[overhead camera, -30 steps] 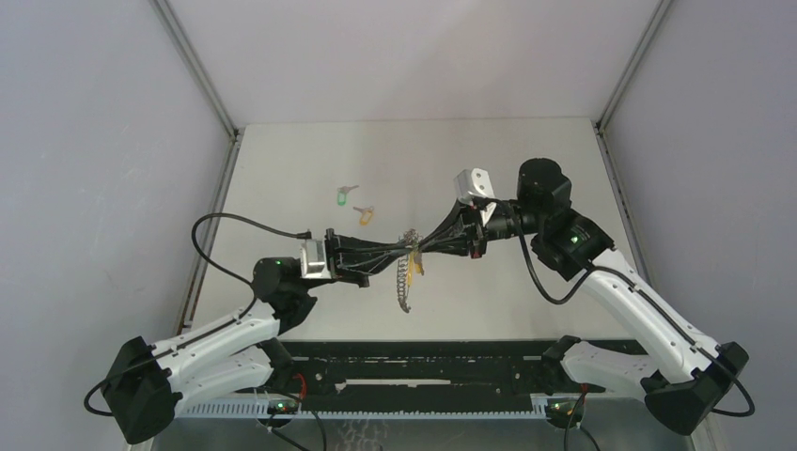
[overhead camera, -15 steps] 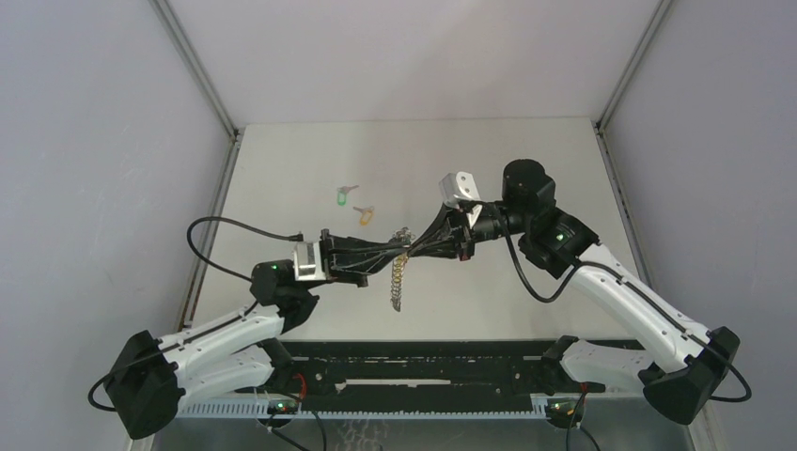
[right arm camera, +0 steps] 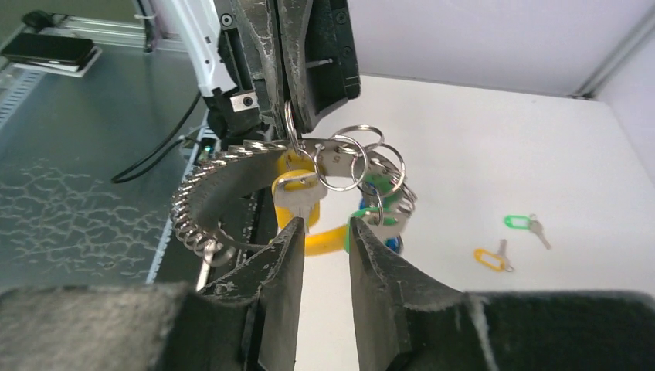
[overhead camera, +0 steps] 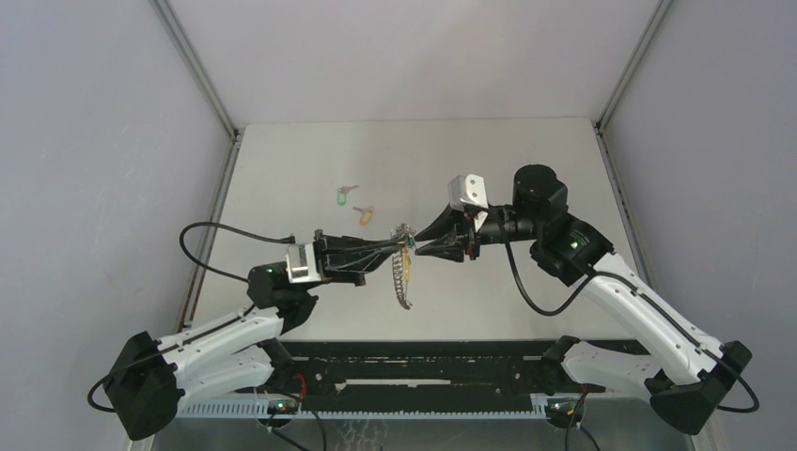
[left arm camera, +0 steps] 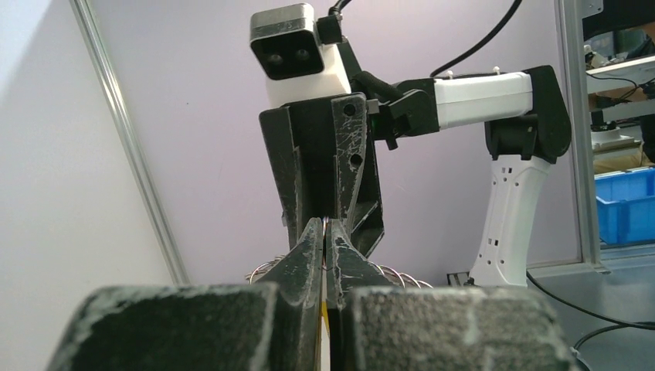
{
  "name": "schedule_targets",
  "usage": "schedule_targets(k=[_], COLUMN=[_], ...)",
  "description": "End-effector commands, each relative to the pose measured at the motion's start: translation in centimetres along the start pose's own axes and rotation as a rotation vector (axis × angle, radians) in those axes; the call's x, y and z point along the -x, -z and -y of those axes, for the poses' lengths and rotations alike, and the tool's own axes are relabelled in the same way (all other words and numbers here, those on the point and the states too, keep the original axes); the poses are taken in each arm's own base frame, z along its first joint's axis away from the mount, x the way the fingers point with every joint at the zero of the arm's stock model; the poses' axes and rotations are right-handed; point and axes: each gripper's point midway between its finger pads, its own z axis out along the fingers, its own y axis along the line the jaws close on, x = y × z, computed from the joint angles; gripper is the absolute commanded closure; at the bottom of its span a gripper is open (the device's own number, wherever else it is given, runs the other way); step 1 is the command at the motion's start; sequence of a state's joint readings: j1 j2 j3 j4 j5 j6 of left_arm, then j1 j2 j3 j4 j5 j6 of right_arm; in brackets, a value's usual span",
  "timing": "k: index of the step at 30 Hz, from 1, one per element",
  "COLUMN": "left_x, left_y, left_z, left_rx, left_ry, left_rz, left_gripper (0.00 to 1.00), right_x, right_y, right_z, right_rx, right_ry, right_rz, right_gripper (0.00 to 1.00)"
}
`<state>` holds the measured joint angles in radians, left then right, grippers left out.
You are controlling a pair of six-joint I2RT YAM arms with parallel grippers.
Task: Put the keys on the keyring
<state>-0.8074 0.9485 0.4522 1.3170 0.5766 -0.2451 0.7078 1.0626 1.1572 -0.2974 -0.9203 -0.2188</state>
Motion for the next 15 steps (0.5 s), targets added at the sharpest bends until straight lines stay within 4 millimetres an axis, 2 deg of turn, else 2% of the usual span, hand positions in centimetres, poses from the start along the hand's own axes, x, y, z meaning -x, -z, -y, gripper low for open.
schedule_targets(k=[1,8,15], left_x=[1.7,0.1,-3.8], left_y=[0.2,0.7,2.8], left_z=[-0.2,-0.8,-2.9], left_rx=[0.025,0.069,0.218], left_ry=[-0.026,0.000,0.021], left_rz=[0.066,0.009,-0.180], left_gripper=[1.00,1.00,1.00], right_x=[1.5,1.9,-0.2], right_y=[1.6,1.9,2.3], right_z=[0.7,0.6,2.5], right_rx=[-0.099,-0.113,-0.237], right_ry=[0.097,0.116,0.083], right_rz=[0.014,0.020,-0.026], right_gripper=[0.72,0.66,0.61])
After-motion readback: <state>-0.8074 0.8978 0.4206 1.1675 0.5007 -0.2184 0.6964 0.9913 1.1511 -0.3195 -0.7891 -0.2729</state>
